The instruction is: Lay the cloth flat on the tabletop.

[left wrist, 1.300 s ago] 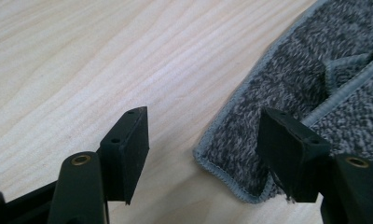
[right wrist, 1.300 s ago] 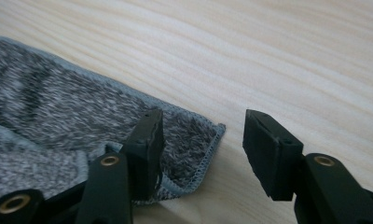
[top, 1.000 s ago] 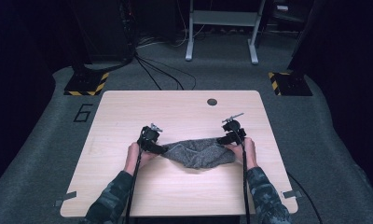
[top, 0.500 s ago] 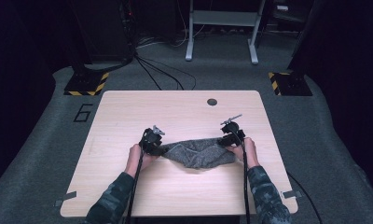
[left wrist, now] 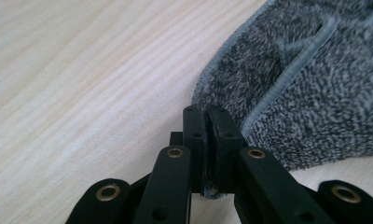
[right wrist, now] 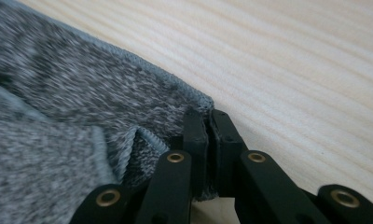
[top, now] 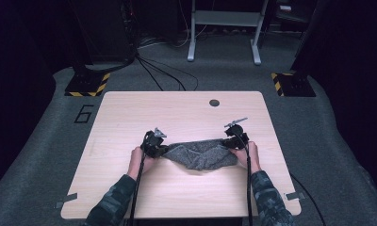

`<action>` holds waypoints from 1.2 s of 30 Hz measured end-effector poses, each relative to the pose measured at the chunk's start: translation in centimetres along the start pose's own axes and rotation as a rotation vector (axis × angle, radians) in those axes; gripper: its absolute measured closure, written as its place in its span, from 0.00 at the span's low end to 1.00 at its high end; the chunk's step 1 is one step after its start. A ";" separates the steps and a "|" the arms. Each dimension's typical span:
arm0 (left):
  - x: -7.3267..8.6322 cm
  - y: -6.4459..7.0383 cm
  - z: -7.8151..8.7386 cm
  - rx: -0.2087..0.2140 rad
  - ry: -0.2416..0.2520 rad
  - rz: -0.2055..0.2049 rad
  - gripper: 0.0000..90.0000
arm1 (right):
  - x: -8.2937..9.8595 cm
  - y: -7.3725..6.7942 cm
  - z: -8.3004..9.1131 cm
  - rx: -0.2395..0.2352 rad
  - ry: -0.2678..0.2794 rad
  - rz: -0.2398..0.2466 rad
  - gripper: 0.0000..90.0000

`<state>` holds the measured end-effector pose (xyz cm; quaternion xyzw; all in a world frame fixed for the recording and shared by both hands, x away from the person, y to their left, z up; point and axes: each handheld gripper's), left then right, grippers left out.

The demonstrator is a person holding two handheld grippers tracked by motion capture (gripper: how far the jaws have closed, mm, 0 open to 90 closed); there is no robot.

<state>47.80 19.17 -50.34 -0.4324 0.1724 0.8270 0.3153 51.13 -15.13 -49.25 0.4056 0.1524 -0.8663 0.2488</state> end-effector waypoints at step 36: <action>-2.0 -0.5 5.3 0.013 0.146 0.000 0.96 | -0.5 -3.3 9.0 -0.034 0.275 0.038 0.97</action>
Point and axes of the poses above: each handheld gripper's, and its own axes: z roughly backward along the jaws, x roughly out of its underside, y roughly to its right, and after that the axes turned 15 degrees about y, right-handed
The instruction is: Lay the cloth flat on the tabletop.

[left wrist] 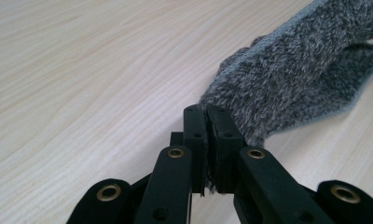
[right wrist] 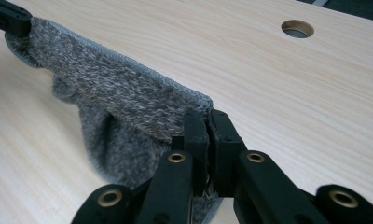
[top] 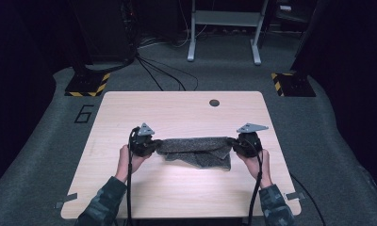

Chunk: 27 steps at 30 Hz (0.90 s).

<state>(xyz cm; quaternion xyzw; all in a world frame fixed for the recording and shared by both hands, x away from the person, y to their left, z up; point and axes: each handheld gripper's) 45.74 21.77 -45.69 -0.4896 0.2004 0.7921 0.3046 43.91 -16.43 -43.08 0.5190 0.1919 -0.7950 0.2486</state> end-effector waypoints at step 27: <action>-8.8 0.8 4.8 -0.142 0.243 -0.295 0.97 | -9.5 -1.2 0.9 0.118 0.214 0.259 0.97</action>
Point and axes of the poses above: each handheld gripper's, and its own axes: z roughly backward along the jaws, x roughly out of its underside, y roughly to its right, and after that the axes turned 15 degrees about y, right-handed
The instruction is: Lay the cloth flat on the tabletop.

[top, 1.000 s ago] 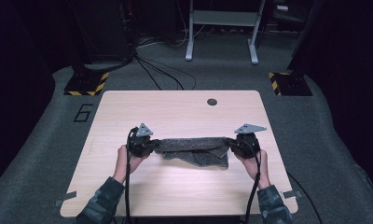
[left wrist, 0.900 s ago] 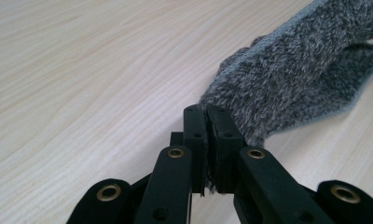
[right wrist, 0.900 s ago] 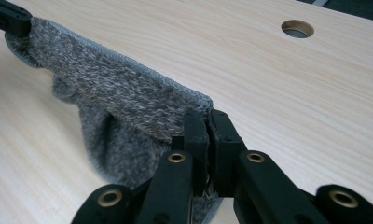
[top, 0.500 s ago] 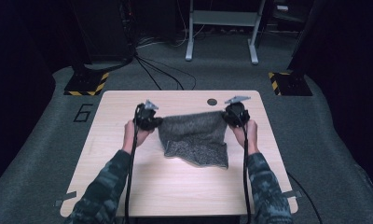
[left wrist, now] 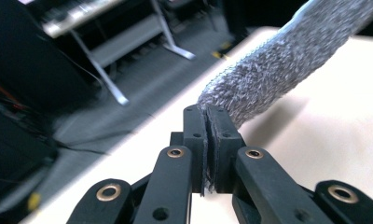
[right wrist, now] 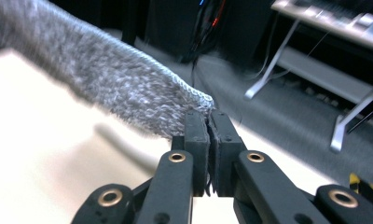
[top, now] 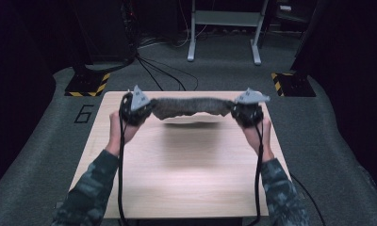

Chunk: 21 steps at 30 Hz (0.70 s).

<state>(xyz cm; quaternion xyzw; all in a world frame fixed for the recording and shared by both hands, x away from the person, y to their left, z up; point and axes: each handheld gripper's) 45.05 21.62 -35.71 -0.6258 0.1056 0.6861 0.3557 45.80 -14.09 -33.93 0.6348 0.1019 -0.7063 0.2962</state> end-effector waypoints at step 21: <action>11.9 6.0 5.5 0.173 -0.175 0.305 0.34 | 13.7 -5.0 7.5 -0.157 -0.173 -0.259 0.59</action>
Point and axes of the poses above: each handheld gripper's, and its own axes: z roughly backward along the jaws, x roughly out of its underside, y roughly to its right, and after that the axes turned 15 degrees about y, right-handed
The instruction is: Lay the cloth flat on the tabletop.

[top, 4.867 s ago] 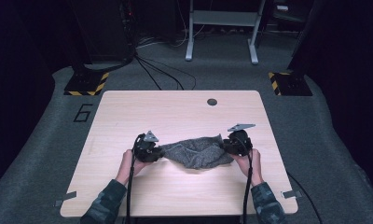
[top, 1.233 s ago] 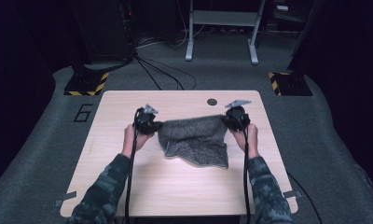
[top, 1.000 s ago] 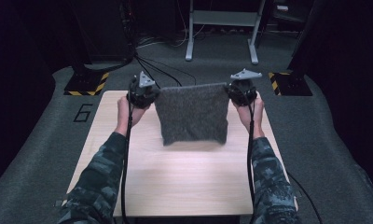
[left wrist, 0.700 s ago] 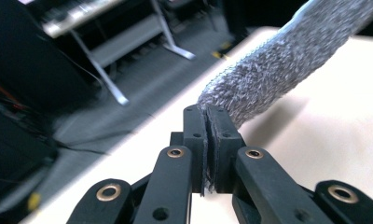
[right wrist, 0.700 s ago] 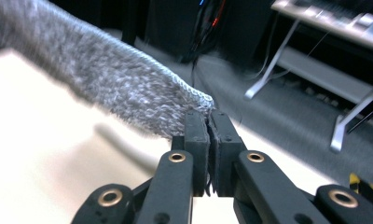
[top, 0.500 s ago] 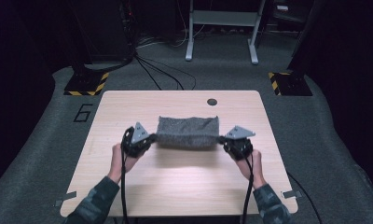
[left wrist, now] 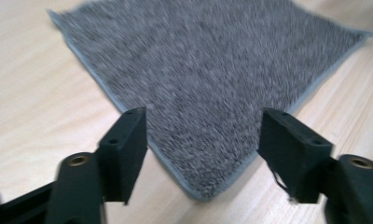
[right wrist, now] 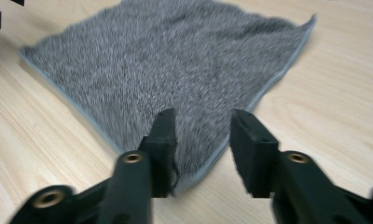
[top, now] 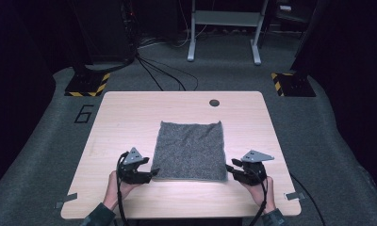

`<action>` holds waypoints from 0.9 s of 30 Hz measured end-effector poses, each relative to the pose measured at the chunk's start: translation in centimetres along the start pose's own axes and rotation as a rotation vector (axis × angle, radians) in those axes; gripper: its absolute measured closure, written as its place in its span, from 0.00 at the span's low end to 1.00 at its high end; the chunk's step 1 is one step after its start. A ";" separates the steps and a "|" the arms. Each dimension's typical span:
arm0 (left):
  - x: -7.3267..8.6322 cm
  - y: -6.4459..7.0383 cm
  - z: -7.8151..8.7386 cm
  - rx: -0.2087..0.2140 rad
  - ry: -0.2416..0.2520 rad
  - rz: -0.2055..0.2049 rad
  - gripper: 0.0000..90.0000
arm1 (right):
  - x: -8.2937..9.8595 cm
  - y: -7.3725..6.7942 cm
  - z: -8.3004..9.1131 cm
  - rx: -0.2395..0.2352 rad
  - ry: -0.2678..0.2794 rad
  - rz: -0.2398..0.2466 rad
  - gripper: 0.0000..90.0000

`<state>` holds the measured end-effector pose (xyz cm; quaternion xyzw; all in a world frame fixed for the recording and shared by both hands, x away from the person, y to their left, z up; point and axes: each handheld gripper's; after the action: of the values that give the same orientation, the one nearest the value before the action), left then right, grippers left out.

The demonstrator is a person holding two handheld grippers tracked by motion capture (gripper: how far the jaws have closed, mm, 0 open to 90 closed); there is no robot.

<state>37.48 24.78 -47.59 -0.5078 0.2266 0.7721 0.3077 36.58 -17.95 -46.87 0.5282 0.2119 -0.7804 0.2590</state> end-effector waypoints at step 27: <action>1.0 -0.9 -7.3 0.035 -0.131 0.013 0.17 | 0.8 0.1 -10.3 -0.056 -0.214 0.038 0.02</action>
<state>42.57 20.86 -51.32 -0.4492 0.2226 0.8017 0.3254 43.77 -11.93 -51.29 0.4385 0.1946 -0.8210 0.3096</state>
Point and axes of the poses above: each handheld gripper's, and its own axes: z roughly backward along the jaws, x roughly out of its underside, y roughly to its right, and after that the axes turned 15 degrees about y, right-handed
